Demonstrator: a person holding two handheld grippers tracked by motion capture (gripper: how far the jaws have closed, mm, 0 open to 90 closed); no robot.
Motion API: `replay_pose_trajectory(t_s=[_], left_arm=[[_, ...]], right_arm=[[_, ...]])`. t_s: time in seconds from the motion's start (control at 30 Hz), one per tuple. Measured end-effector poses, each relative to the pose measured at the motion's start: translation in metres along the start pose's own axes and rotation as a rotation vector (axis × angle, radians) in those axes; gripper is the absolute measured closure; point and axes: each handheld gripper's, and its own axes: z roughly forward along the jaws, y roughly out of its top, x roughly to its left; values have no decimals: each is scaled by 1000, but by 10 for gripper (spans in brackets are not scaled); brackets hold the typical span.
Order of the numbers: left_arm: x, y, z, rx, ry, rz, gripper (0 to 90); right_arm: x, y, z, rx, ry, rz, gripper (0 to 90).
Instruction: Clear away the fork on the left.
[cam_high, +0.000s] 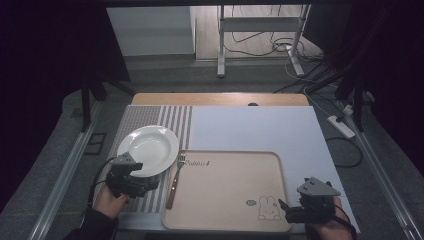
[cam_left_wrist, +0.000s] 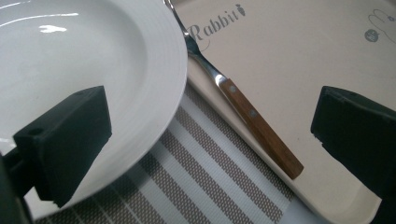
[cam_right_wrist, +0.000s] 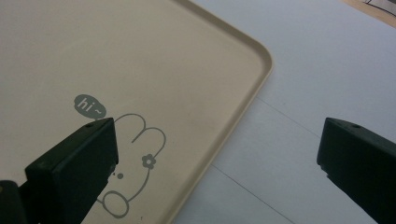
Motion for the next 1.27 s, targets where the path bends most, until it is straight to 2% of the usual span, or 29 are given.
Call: replay_pose_trajectory(t_s=[0.3, 0.47, 0.67, 1.03, 1.27], left_arm=[[-1, -15, -13, -19, 8, -27, 0], [-4, -21, -18, -14, 33, -23, 0], [-8, -27, -26, -38, 57, -28, 0], [-17, -33, -33, -31, 123, 3, 0], [-15, -33, -33, -30, 117, -14, 0]], right_arm=[[-1, 0, 0, 1, 1, 7, 0], [-2, 0, 0, -1, -1, 22, 0], [-4, 0, 0, -3, 1, 42, 0], [-7, 0, 3, 30, 19, 70, 0], [-7, 1, 5, 48, 26, 72, 0]])
